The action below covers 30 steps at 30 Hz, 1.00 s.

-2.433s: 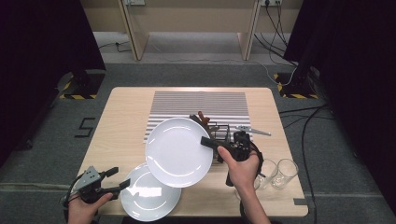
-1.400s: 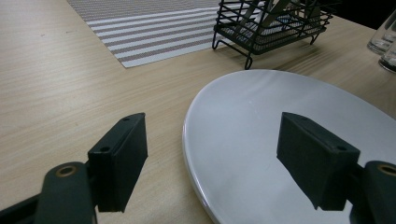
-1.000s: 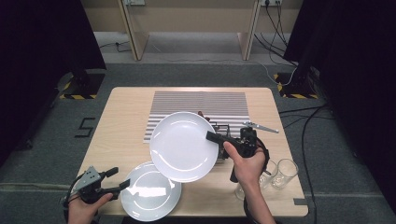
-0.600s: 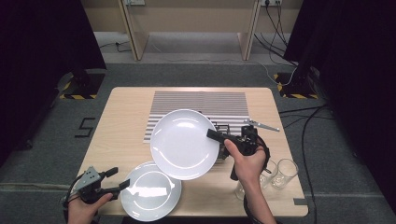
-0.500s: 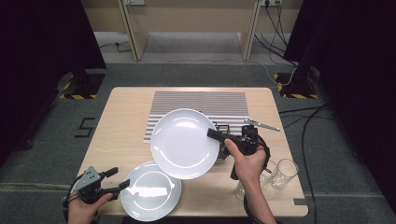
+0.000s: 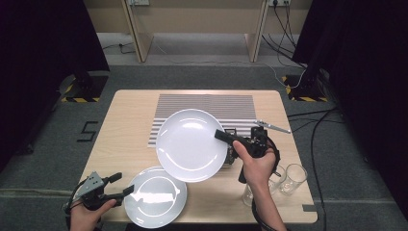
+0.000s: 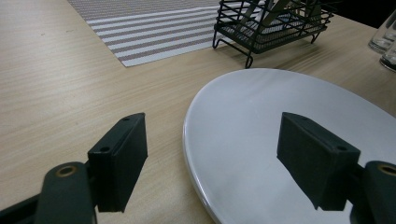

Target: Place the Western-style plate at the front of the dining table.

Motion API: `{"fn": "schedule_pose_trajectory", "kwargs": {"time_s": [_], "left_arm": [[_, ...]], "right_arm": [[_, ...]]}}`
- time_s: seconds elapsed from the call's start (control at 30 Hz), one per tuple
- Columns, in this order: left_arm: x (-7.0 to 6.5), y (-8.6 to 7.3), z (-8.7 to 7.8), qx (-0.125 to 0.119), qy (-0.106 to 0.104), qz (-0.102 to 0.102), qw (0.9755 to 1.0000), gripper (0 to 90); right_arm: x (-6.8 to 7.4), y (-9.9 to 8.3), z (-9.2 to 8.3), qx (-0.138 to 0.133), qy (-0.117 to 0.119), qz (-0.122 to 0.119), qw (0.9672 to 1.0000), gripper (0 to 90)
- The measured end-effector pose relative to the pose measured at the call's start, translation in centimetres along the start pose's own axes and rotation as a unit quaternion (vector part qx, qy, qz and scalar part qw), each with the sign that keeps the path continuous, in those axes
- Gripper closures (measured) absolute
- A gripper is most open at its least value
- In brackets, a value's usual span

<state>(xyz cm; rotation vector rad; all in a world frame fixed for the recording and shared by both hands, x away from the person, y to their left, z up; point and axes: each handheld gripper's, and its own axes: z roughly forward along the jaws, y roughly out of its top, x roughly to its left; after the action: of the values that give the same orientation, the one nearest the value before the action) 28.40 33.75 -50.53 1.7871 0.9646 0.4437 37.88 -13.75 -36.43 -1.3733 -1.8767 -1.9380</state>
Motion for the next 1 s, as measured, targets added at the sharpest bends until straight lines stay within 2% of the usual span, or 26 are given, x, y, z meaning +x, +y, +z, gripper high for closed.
{"fn": "schedule_pose_trajectory", "kwargs": {"time_s": [1.0], "left_arm": [[0.0,0.0,0.0,-0.001,0.001,0.000,1.0000,24.2]], "right_arm": [[-0.1,1.1,-0.1,-0.011,0.004,0.002,0.9999,86.6]]}}
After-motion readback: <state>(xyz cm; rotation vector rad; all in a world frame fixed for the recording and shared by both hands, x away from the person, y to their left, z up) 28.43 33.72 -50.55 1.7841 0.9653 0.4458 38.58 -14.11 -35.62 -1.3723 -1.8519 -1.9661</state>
